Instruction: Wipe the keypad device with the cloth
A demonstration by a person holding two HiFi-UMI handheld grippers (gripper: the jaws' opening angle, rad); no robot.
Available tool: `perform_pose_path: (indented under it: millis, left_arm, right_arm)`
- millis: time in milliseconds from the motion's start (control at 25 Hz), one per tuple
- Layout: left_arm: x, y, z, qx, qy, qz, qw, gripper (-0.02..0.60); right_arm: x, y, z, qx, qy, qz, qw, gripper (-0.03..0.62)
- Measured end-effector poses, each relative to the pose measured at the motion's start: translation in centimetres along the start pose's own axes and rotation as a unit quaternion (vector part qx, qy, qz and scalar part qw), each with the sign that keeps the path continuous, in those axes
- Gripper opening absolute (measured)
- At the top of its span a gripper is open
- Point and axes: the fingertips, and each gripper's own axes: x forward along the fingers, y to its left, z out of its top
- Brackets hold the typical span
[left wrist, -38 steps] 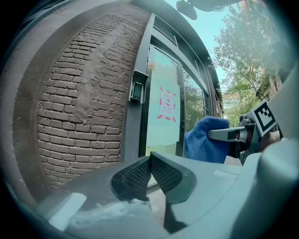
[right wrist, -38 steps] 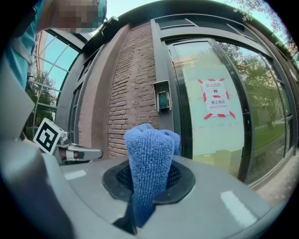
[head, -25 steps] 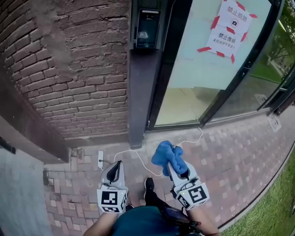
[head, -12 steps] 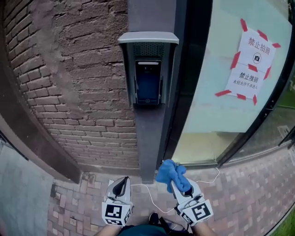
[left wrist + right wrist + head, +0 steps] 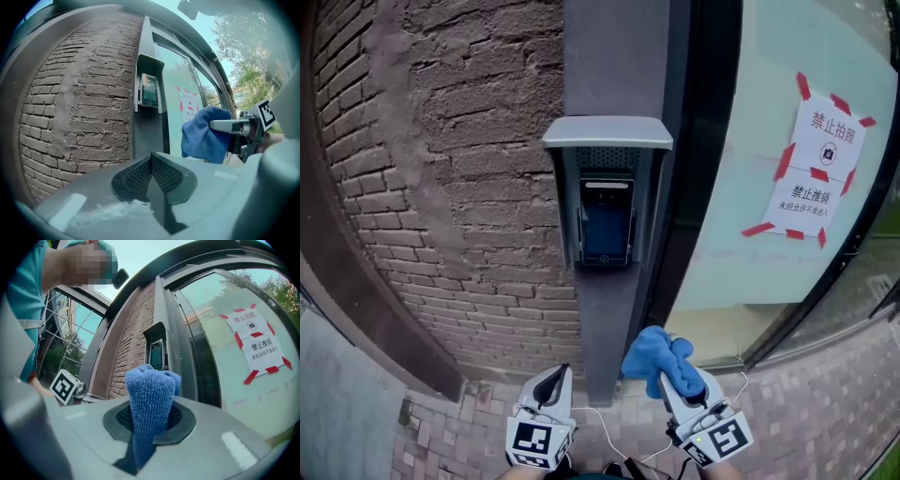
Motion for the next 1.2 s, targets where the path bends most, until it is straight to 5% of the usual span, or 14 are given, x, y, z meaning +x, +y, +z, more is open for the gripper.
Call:
perform_pose_path:
  millis: [400, 840, 1000, 1200]
  left_arm:
    - [4.1, 2.2, 5.4, -0.002, -0.033, -0.070, 0.9970, -0.006]
    - [5.1, 4.9, 7.4, -0.014, -0.054, -0.112, 0.9921, -0.006]
    - [5.6, 4.8, 7.7, -0.016, -0.056, -0.099, 0.9934, -0.006]
    - [6.3, 3.3, 8.1, -0.009, -0.054, -0.085, 0.9949, -0.006]
  right_arm:
    - [3.9, -4.4, 13.6, -0.060, -0.070, -0.060, 0.994, 0.044]
    - [9.5, -5.8, 28.1, -0.126, -0.150, -0.069, 0.978, 0.044]
    - [11.8, -6.7, 29.1, -0.134, -0.137, -0.029, 0.981, 0.046]
    - [13.8, -7.2, 25.3, -0.133, -0.085, 0.027, 0.987, 0.046]
